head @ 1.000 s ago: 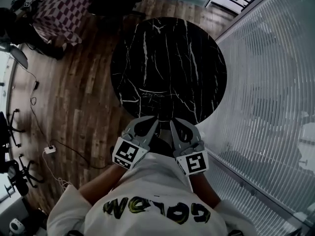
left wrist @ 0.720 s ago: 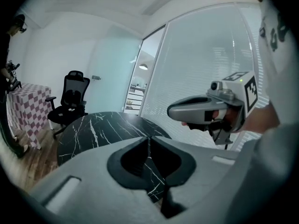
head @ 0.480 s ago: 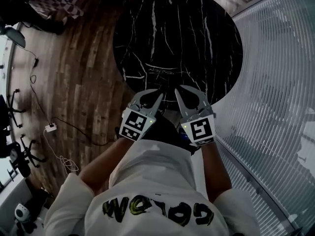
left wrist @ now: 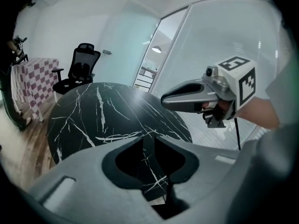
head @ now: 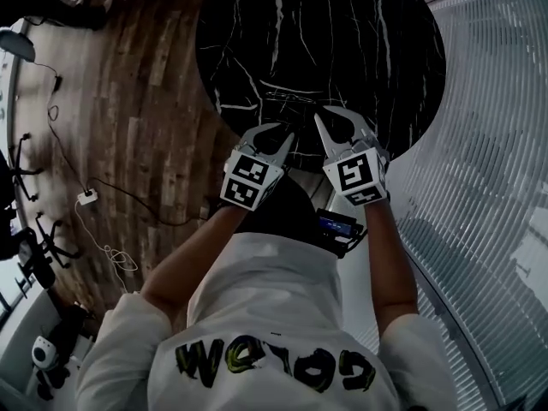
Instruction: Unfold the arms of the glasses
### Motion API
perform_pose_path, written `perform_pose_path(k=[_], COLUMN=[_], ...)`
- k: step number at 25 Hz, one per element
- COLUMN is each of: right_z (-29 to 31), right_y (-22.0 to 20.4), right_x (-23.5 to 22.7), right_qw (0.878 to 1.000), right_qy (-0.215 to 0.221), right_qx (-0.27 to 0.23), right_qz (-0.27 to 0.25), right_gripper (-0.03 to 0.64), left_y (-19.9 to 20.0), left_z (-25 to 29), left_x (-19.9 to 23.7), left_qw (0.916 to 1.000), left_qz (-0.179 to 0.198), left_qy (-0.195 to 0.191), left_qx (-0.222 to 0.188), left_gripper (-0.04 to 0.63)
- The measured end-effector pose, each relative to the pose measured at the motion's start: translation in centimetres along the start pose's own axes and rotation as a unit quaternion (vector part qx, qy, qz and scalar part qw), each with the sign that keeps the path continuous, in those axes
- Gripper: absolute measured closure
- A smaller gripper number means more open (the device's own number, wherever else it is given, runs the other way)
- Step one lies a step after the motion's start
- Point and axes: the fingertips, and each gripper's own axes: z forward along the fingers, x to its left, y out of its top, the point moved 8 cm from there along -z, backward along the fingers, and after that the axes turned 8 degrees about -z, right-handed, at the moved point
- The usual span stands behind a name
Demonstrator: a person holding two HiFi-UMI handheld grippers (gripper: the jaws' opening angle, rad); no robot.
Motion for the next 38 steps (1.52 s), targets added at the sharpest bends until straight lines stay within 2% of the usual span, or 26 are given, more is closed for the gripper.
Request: perform_pose_path(k=[8,14,19,24,32,38], right_z=[5.6,8.0,9.7,10.7,11.5,11.7], right_y=[-4.0,-5.8,-6.5,-7.3,-7.8,-7.8], right_x=[0.1,-0.3,-0.7,-0.3,-0.2,-0.4], right_qw=[0.997,0.994,0.989,0.984,0.98,0.978], right_qy=[0.052,0.076,0.107,0.136,0.153,0.161], right_qx=[0.05,0.071,0.085,0.097,0.105,0.106], right_qz=[-0.021,-0.025,-0.05,-0.065,-0.073,-0.074], right_gripper=[0.578,0.568,0.561,0.56,0.56,0.568], left_y=[-2.2,-3.1,-3.3,-3.2,-2.8,-3.5], left_z=[5.0,7.2,8.2,8.9,9.8,10.2], left_x=[2.5,3.9,4.7,4.7,4.9,5.5], left_qw=[0.9963,0.9849,0.979,0.9728,0.9628,0.947], left_qz=[-0.08,-0.17,-0.2,-0.23,-0.269,-0.32], left_qy=[0.016,0.023,0.031,0.022,0.024,0.024], left_qx=[0.027,0.025,0.022,0.016,0.011,0.02], left_gripper=[0.48,0.479,0.479,0.466,0.466,0.499])
